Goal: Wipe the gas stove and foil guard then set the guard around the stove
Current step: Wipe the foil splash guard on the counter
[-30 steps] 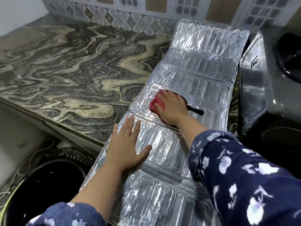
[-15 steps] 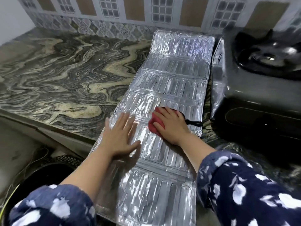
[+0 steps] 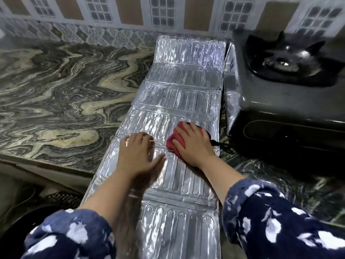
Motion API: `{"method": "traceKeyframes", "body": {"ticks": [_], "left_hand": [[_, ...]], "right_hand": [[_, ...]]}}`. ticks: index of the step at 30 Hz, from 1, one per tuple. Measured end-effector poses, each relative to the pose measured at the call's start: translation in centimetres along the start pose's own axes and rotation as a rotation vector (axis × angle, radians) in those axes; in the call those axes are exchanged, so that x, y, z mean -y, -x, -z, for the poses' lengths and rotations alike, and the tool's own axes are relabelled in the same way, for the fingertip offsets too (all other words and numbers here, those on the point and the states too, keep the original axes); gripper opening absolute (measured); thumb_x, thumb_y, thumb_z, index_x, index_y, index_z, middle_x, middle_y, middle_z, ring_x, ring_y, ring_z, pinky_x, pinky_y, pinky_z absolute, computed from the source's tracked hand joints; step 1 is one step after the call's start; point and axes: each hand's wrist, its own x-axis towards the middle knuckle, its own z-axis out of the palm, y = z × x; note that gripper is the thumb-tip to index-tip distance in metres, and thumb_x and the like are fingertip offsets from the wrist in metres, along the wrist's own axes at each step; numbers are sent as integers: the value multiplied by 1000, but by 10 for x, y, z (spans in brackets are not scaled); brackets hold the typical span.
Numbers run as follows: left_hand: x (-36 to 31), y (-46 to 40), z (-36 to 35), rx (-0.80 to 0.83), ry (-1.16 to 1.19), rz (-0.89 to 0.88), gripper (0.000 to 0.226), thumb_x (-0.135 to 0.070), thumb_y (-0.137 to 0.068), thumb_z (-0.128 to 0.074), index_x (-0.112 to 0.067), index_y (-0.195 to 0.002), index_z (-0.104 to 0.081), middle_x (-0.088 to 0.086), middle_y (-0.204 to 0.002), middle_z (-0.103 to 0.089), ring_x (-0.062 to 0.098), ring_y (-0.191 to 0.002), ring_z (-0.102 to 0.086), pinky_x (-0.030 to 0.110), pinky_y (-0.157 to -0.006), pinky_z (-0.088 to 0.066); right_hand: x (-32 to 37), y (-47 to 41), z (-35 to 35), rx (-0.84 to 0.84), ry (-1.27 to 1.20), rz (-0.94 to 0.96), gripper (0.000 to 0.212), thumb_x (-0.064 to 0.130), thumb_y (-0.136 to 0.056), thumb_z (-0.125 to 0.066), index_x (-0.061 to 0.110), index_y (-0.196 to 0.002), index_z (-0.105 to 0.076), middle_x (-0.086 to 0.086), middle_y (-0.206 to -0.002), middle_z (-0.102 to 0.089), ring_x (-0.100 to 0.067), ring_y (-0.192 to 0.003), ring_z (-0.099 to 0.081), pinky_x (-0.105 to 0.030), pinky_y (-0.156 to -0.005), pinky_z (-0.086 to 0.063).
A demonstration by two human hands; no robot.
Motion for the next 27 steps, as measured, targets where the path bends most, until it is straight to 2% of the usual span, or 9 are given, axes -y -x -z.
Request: {"method": "traceKeyframes", "body": {"ticks": [2,4,7,11,14,22,24,27], "left_hand": [[0,-33,0,22,54,22,71,-62,-82,-28,-16,-133,-47,7,-140,-44,26,-132,-39,48,-111,-24],[4,-65,-5,105,66,28,65,-51,-91,-36,-15,-146,-31,6,-156,-24,23,-146,-17,51,-117,-12],[11,-100,-13,202,24,-4,68,-48,-97,-33,-14,-152,-13,4,-162,-3,21,-149,1,53,-117,0],[20,-114,-27,211,45,-70,73,-58,-94,-19,-17,-153,-6,0,-162,1,16,-149,4,50,-119,4],[21,-108,-36,135,77,-82,82,-63,-84,-4,-19,-153,-9,-1,-162,-2,15,-149,1,48,-119,4],[21,-107,-40,66,90,-74,75,-59,-89,-14,-21,-154,-8,-4,-162,-3,10,-149,0,42,-119,5],[22,-107,-40,69,99,-64,76,-60,-89,-12,-21,-154,-5,-6,-162,0,8,-148,3,41,-120,5],[22,-108,-38,75,101,-53,78,-61,-87,-9,-22,-154,-3,-7,-161,3,6,-148,6,41,-120,5]], "right_hand": [[0,-6,1,3,-8,-9,60,54,-96,-19,30,-151,-15,5,-162,-6,-19,-149,-1,-49,-119,-1],[-1,-10,-1,-11,-7,-5,66,60,-91,-11,31,-151,-15,6,-161,-7,-18,-149,-2,-48,-120,-1],[-2,-19,-3,-45,-25,-29,81,65,-78,3,33,-150,-16,8,-161,-8,-16,-149,-2,-47,-120,-1],[-6,-43,-2,-57,-21,-75,67,61,-89,-10,34,-150,-16,9,-161,-7,-15,-149,-2,-46,-120,-3],[-10,-67,3,-58,-12,-89,59,54,-96,-20,33,-150,-15,9,-161,-6,-15,-149,-2,-46,-120,-2],[-3,-149,11,-35,-10,29,55,53,-97,-23,37,-149,-19,12,-161,-8,-15,-149,-4,-48,-119,-4],[-14,-163,15,-48,-17,-47,56,54,-97,-20,36,-150,-16,11,-161,-8,-17,-149,-3,-49,-119,-3],[-48,-166,20,-84,-27,-282,60,57,-96,-16,34,-151,-11,9,-161,-3,-21,-149,-1,-56,-117,1]]}}
